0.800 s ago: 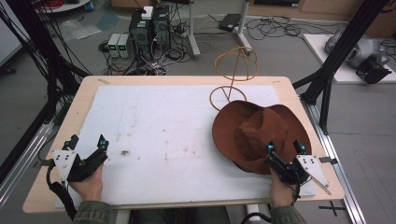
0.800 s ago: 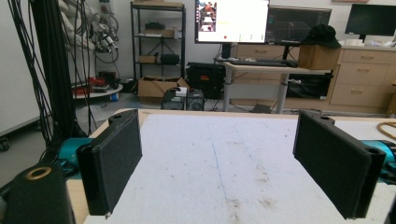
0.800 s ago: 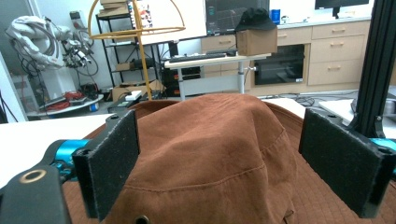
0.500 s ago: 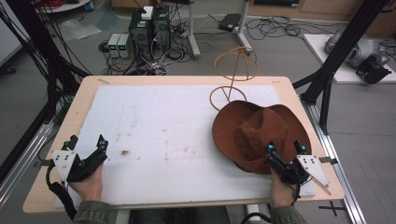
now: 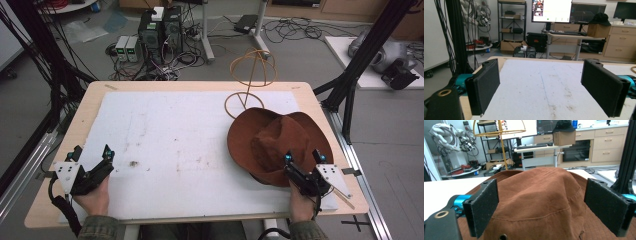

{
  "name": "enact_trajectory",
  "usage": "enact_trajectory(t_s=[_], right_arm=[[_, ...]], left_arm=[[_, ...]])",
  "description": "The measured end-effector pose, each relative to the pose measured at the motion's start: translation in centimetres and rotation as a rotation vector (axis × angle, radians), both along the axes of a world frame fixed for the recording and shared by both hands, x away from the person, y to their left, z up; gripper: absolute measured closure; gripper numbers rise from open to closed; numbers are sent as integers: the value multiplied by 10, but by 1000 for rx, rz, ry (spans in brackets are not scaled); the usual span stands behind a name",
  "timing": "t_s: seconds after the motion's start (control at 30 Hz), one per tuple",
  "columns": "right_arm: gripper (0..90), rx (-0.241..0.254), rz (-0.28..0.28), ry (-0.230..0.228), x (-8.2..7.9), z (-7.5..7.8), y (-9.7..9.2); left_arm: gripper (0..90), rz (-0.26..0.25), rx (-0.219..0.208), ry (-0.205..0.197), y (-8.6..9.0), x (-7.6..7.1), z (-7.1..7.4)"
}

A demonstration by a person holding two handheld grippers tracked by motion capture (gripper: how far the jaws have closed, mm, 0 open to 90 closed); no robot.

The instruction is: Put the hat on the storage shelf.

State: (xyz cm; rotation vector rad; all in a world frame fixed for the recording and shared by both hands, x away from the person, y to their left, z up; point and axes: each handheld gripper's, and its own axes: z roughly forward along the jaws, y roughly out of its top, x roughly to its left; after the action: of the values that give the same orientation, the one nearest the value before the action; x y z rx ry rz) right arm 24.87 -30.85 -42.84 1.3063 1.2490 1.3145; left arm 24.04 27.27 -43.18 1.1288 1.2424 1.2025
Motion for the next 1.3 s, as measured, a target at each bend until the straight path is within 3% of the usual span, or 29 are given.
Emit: enact_trajectory(t_s=[0.53, 0.63, 0.83, 1.1, 1.3], right_arm=[[117, -28, 54, 14, 0, 5, 11], [117, -26, 59, 31, 1, 6, 14], [117, -86, 31, 60, 2, 8, 22], [117, -91, -3, 119, 5, 6, 24], [117, -101, -17, 189, 9, 9, 32]], left_arm=[[157, -1, -11, 7, 2, 1, -2], [157, -1, -13, 17, 3, 2, -2], [157, 11, -41, 21, 7, 1, -4], [157, 28, -43, 20, 11, 0, -4], [157, 22, -32, 28, 10, 1, -5]])
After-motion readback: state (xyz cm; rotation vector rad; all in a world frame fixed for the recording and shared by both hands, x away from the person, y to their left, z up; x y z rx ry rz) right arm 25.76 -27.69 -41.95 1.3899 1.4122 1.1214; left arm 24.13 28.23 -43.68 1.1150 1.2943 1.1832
